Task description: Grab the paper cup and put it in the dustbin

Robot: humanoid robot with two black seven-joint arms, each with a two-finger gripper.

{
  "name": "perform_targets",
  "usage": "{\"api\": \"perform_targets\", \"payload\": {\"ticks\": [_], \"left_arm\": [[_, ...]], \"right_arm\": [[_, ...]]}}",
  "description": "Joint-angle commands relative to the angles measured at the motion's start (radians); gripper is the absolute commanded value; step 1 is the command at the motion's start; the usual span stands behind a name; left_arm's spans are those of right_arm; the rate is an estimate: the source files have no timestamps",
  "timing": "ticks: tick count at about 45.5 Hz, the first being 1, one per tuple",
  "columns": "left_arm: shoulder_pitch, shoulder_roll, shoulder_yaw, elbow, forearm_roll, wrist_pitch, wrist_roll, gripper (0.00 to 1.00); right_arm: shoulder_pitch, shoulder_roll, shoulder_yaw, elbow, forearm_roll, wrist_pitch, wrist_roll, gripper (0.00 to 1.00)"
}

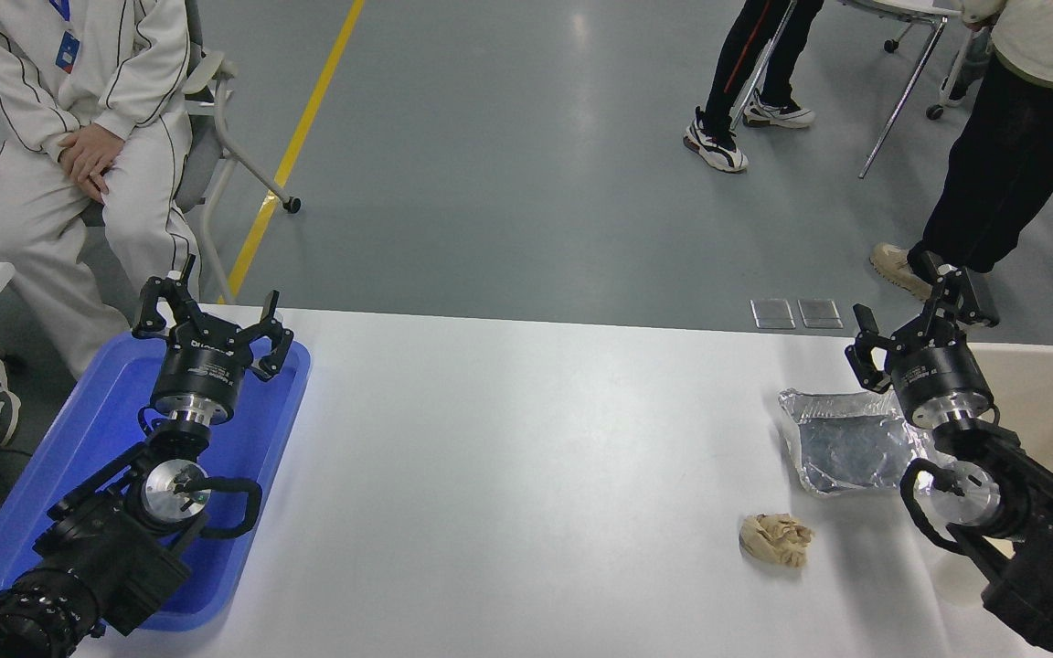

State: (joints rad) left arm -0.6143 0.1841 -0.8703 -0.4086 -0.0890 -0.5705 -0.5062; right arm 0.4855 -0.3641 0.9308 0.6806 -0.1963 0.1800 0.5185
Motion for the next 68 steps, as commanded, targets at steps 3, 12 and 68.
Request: {"api": "perform_targets", "payload": {"ticks": [3,12,68], "left_arm": [[-0.001,0.0,0.001,0.001,0.0,0.0,0.002,1.0],[0.001,0.0,0.001,-0.001,0.0,0.0,0.0,1.0],[-0.001,-0.002,0.001,-0.001,0.0,-0.002,0.002,1.0]], "right_arm": [[0.001,-0.002,0.0,0.002,0.0,-0.002,0.001,1.0],[0.001,-0.004,0.0,-0.001,0.0,-0.002,0.0,1.0],[0.169,-0.216,-0.523,0.014,0.002,0.009,0.0,1.0]]}}
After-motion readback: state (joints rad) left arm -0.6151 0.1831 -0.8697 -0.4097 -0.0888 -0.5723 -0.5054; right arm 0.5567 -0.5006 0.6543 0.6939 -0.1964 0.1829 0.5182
